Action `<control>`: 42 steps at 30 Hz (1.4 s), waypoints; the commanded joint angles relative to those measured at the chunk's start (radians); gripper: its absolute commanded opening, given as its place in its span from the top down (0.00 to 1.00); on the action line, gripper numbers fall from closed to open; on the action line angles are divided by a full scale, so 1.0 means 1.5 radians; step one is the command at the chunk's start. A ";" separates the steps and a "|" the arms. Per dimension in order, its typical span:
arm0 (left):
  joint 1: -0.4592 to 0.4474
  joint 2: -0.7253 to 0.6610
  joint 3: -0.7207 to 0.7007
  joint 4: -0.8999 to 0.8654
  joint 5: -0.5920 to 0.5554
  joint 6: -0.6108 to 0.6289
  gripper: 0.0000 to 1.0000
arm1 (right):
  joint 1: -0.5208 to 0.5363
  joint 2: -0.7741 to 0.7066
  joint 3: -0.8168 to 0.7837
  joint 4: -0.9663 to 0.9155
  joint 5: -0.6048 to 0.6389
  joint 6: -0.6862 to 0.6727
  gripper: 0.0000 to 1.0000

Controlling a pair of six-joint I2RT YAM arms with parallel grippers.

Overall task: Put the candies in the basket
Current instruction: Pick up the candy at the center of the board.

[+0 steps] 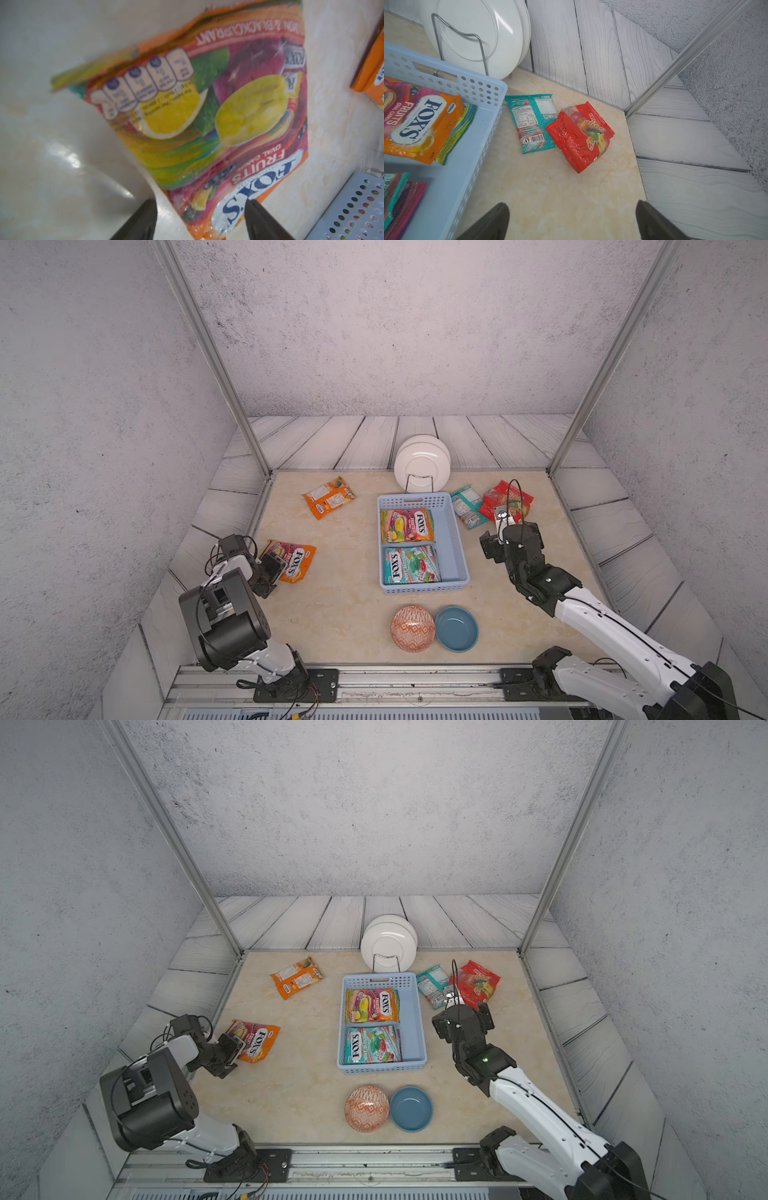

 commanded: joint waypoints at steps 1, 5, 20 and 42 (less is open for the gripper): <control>0.006 0.034 0.018 -0.005 0.014 -0.007 0.28 | -0.004 -0.014 -0.005 0.010 0.018 -0.007 0.01; 0.006 0.077 0.032 -0.008 0.019 -0.013 0.36 | -0.006 -0.016 -0.001 0.018 0.010 -0.006 0.01; 0.007 0.088 0.043 -0.015 0.033 0.006 0.99 | -0.010 -0.028 -0.005 0.018 0.010 -0.012 0.01; -0.056 -0.058 0.166 -0.107 0.138 0.220 1.00 | -0.012 -0.033 -0.012 0.029 0.011 -0.015 0.01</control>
